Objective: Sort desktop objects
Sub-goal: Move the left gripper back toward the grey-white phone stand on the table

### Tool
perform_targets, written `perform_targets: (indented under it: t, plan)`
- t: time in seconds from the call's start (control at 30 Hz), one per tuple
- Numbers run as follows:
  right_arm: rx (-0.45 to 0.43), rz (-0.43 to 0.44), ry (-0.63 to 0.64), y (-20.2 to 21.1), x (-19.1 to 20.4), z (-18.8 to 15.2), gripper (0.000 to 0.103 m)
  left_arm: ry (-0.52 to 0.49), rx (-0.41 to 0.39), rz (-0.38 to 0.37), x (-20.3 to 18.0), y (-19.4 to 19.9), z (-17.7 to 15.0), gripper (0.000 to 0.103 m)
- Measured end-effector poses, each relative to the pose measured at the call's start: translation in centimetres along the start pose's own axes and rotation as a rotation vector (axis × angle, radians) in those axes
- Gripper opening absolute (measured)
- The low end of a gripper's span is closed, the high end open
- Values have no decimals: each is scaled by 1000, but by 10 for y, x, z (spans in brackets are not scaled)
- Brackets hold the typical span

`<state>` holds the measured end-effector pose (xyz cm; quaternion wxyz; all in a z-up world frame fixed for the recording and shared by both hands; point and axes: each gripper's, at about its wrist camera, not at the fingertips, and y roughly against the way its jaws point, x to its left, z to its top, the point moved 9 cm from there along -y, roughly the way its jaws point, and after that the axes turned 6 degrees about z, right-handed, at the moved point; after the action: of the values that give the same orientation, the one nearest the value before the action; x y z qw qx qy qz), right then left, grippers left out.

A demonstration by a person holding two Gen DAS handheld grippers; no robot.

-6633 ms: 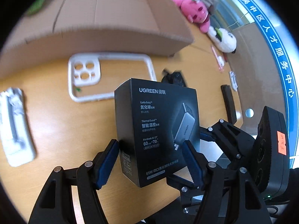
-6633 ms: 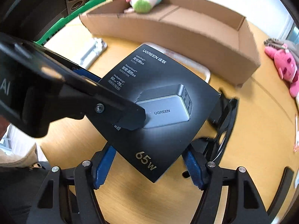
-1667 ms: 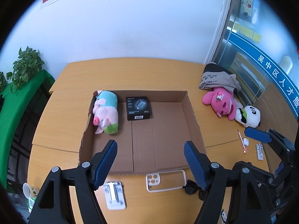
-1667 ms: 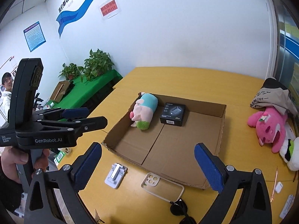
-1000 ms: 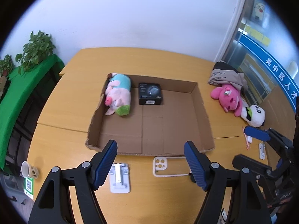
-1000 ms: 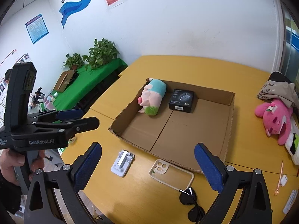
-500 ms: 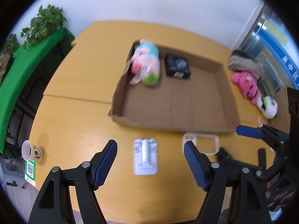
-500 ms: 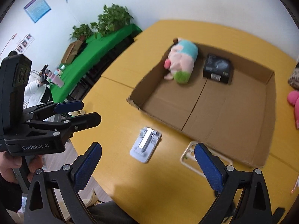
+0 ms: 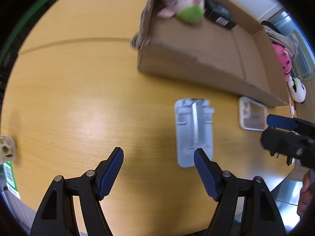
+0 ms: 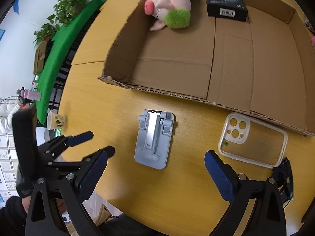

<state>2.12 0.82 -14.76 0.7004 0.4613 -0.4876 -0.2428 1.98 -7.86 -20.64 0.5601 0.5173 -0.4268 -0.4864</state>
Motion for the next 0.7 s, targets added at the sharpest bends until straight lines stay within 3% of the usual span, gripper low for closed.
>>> perform_targets:
  t: [0.33, 0.7]
  plan:
    - [24, -49, -19, -27, 7, 15, 101, -33, 41, -51, -10, -33, 0, 74]
    - [53, -51, -39, -35, -3, 11, 101, -71, -26, -48, -13, -32, -3, 73]
